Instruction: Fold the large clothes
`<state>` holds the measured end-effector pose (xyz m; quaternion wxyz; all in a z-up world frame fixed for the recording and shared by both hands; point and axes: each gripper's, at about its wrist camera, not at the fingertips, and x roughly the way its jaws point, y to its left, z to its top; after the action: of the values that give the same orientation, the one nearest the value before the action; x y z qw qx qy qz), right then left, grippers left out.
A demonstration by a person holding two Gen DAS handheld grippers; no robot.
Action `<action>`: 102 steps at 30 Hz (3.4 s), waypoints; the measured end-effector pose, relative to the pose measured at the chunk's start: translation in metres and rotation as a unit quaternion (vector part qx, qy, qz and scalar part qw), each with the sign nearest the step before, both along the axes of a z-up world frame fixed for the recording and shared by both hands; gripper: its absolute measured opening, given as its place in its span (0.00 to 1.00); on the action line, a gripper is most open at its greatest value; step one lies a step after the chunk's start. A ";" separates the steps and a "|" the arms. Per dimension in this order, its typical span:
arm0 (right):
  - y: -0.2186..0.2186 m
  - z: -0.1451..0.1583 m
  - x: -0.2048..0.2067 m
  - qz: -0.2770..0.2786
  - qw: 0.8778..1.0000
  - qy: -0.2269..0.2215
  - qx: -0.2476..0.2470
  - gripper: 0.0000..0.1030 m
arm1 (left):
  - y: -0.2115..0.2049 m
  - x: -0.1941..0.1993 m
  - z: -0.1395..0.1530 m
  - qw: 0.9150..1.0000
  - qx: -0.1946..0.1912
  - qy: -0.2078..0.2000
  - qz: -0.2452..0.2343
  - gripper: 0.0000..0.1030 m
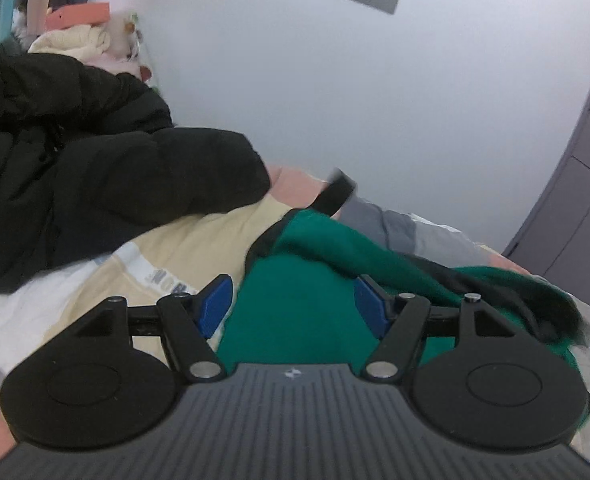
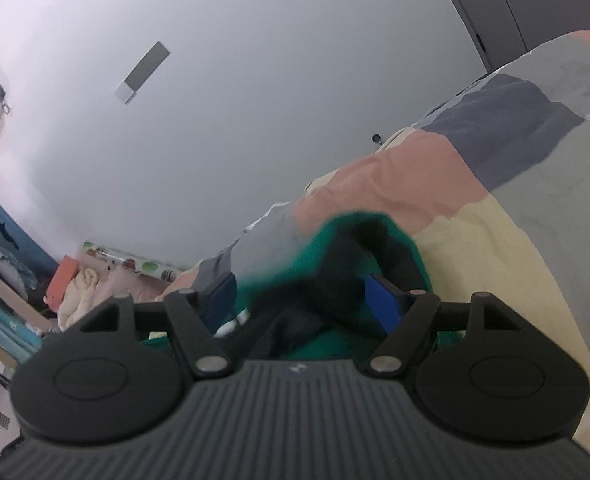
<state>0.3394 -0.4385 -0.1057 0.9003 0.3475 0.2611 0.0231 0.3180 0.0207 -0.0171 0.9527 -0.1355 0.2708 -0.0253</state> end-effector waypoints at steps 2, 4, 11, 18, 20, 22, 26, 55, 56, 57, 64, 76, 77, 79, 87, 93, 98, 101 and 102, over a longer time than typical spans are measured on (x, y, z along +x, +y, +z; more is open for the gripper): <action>0.013 0.004 -0.021 0.003 1.000 -0.010 -0.010 0.72 | -0.002 -0.024 0.000 1.000 -0.019 -0.002 -0.008 0.71; 0.028 0.003 -0.033 0.002 1.000 -0.008 -0.005 0.72 | -0.004 -0.041 -0.007 0.999 -0.044 0.006 -0.010 0.71; 0.062 -0.007 -0.071 0.002 0.997 0.037 0.067 0.72 | 0.006 -0.074 -0.059 0.983 -0.176 0.059 -0.002 0.76; 0.065 -0.039 -0.080 -0.020 0.986 0.078 0.147 0.82 | 0.029 -0.062 -0.111 0.943 -0.318 0.099 0.015 0.82; 0.064 -0.052 -0.073 -0.027 0.981 0.098 0.167 0.83 | 0.033 -0.056 -0.124 0.928 -0.357 0.104 0.015 0.83; 0.063 -0.064 -0.069 -0.043 0.975 0.112 0.188 0.83 | 0.035 -0.049 -0.134 0.916 -0.385 0.107 0.017 0.84; 0.060 -0.087 -0.057 -0.086 0.962 0.128 0.224 0.83 | 0.032 -0.035 -0.148 0.895 -0.434 0.105 0.015 0.85; 0.058 -0.091 -0.041 -0.051 0.980 0.017 0.191 0.32 | 0.025 -0.044 -0.120 0.922 -0.383 0.046 0.002 0.23; 0.057 -0.087 -0.047 -0.046 0.982 0.016 0.184 0.32 | 0.027 -0.052 -0.117 0.924 -0.381 0.045 0.003 0.23; 0.057 -0.084 -0.051 -0.041 0.983 0.015 0.180 0.32 | 0.029 -0.060 -0.114 0.925 -0.378 0.046 0.005 0.23; 0.056 -0.064 -0.092 0.000 0.986 0.010 0.165 0.29 | 0.036 -0.113 -0.090 0.936 -0.348 0.040 0.011 0.23; 0.069 -0.009 -0.175 0.046 0.993 0.007 0.105 0.28 | 0.045 -0.230 -0.037 0.957 -0.288 0.025 0.009 0.23; 0.069 -0.004 -0.183 0.049 0.993 0.007 0.107 0.28 | 0.045 -0.239 -0.033 0.960 -0.280 0.020 0.007 0.23; 0.068 0.001 -0.196 0.053 0.992 0.008 0.115 0.28 | 0.047 -0.258 -0.029 0.960 -0.280 0.016 0.006 0.23; 0.070 -0.017 -0.207 0.044 0.990 0.037 0.125 0.29 | 0.056 -0.277 -0.041 0.951 -0.304 0.049 -0.005 0.38; 0.065 -0.014 -0.203 0.045 0.984 0.023 0.171 0.43 | 0.064 -0.278 -0.029 0.934 -0.358 -0.003 -0.019 0.69; 0.077 0.004 -0.176 0.048 0.988 -0.007 0.147 0.61 | 0.065 -0.238 -0.011 0.935 -0.350 -0.048 -0.023 0.72; 0.083 0.014 -0.155 0.051 0.990 -0.027 0.126 0.61 | 0.065 -0.218 0.003 0.942 -0.321 -0.084 -0.040 0.73; 0.084 0.017 -0.147 0.051 0.991 -0.035 0.119 0.61 | 0.064 -0.210 0.006 0.946 -0.309 -0.087 -0.040 0.73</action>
<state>0.1921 -0.3540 -0.0888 0.8586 0.4376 0.2420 0.1123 0.1079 0.0849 -0.0111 0.8820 -0.4097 0.1710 -0.1577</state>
